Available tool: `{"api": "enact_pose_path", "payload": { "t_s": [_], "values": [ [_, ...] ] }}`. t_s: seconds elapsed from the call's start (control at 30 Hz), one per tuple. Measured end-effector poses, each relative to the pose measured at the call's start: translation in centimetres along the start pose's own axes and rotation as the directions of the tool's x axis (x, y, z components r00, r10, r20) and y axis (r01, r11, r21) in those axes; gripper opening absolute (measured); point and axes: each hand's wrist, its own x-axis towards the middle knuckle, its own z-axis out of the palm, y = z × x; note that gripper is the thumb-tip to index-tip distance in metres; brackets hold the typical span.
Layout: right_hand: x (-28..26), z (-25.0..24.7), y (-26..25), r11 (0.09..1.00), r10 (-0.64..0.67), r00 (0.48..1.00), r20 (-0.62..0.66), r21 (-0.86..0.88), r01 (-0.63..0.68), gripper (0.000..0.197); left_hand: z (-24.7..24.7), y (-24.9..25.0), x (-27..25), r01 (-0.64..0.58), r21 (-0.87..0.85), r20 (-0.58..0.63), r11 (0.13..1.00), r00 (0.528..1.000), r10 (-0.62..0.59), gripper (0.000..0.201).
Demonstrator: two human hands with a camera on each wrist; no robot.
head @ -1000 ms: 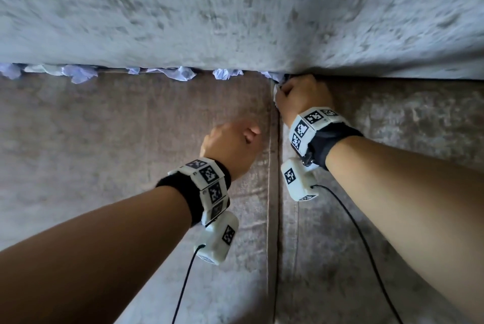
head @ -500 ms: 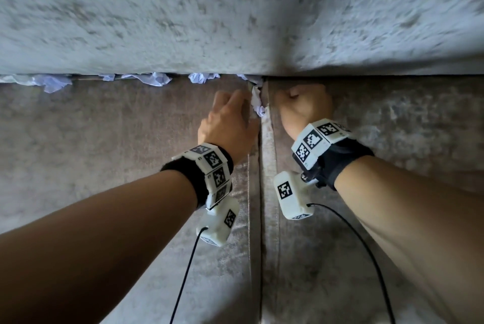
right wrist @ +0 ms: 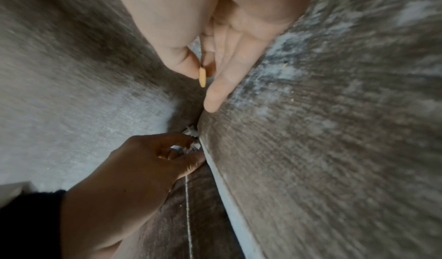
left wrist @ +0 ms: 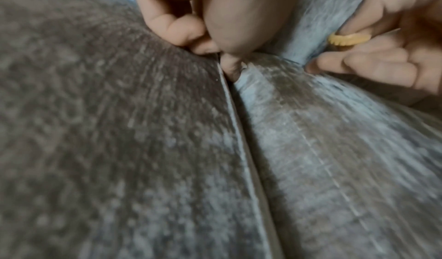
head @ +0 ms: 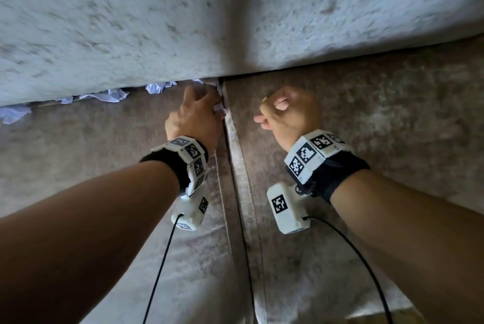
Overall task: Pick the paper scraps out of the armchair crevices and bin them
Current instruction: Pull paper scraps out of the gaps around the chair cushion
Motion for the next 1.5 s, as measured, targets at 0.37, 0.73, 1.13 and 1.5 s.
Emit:
{"api": "enact_pose_path", "payload": {
  "t_s": [0.37,0.73,1.13,1.5],
  "values": [
    [0.7,3.8,-0.8,0.926,-0.152,0.985,0.085,-0.335,0.172,0.014,-0.4,-1.4,-3.5,-0.071,-0.379,-0.103,0.923,0.994,0.035,0.013],
    [3.3,10.3,-1.6,0.654,-0.315,0.943,0.109,-0.695,0.299,0.033,-1.6,-5.8,-6.2,0.051,-0.517,-0.026,0.854,0.997,-0.076,0.012],
    [4.4,12.0,-2.9,0.686,-0.249,0.968,0.002,-0.706,0.178,0.040,-0.9,-8.0,-7.3,0.015,-0.576,-0.058,0.817,0.997,-0.059,0.011],
    [0.7,11.0,-2.7,0.612,-0.308,0.944,0.120,-0.734,0.294,0.032,-2.2,-8.1,-5.9,0.005,-0.460,-0.080,0.888,0.996,-0.048,0.014]
  ]
}}
